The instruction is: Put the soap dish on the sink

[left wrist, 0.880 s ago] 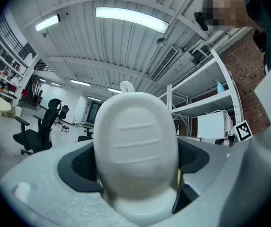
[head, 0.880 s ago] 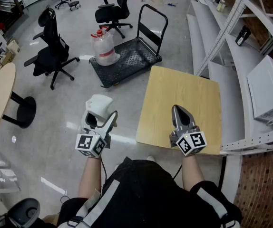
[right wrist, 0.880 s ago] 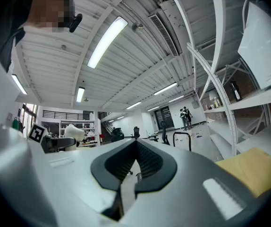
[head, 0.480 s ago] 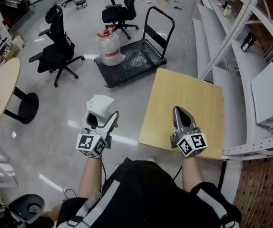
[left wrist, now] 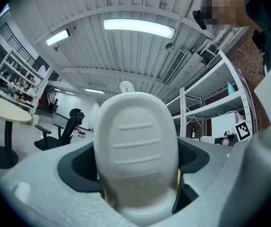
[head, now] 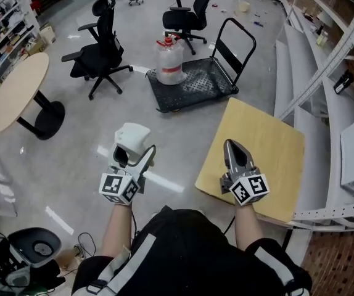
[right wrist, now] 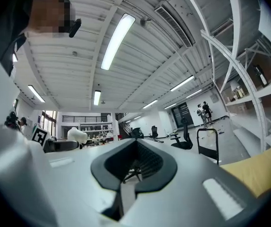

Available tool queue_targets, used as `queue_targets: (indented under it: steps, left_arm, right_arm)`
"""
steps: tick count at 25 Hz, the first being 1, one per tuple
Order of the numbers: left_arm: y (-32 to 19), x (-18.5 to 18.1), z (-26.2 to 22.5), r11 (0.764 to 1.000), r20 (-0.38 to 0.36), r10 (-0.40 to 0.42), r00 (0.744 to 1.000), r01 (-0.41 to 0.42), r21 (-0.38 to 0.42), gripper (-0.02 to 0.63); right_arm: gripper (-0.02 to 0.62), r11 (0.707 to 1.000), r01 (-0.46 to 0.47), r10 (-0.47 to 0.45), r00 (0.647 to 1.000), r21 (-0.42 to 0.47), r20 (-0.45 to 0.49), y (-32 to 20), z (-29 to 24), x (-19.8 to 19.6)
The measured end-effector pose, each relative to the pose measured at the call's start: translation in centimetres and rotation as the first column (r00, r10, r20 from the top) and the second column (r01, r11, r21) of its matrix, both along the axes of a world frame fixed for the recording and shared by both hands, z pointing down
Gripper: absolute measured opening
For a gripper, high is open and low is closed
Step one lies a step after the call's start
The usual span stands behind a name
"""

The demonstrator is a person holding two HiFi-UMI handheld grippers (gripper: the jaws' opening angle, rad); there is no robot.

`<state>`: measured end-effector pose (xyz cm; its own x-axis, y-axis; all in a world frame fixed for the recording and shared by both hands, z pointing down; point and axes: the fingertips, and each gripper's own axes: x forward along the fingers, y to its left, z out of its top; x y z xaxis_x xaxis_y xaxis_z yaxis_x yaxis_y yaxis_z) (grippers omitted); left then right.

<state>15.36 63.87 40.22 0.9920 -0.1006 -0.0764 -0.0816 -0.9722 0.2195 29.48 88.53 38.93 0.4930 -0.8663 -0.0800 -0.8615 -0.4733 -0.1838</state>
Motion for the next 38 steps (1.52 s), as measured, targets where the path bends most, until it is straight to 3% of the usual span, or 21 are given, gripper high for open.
queue_targets:
  steps: [9, 20, 31, 38]
  left_arm:
    - [-7.0, -7.9, 0.1, 0.986, -0.008, -0.165, 0.986, 0.165, 0.009, 0.474]
    - [-15.8, -18.6, 0.3, 0.930, -0.018, -0.366, 0.931, 0.366, 0.022, 0.474]
    - [-20.5, -24.4, 0.1, 0.866, -0.027, -0.499, 0.866, 0.499, 0.017, 0.474]
    - [-24.8, -25.8, 0.5, 0.821, -0.023, -0.569, 0.822, 0.570, 0.027, 0.474]
  right_arm:
    - [0.006, 0.989, 0.151, -0.151, 0.989, 0.000, -0.003, -9.2, 0.4, -3.7]
    - [0.006, 0.938, 0.345, -0.345, 0.938, -0.003, -0.016, -22.0, 0.6, -10.6]
    - [0.006, 0.884, 0.466, -0.467, 0.884, -0.028, -0.012, -30.0, 1.3, -13.5]
    - [0.006, 0.841, 0.541, -0.541, 0.841, -0.020, 0.007, -36.7, 2.0, -13.4]
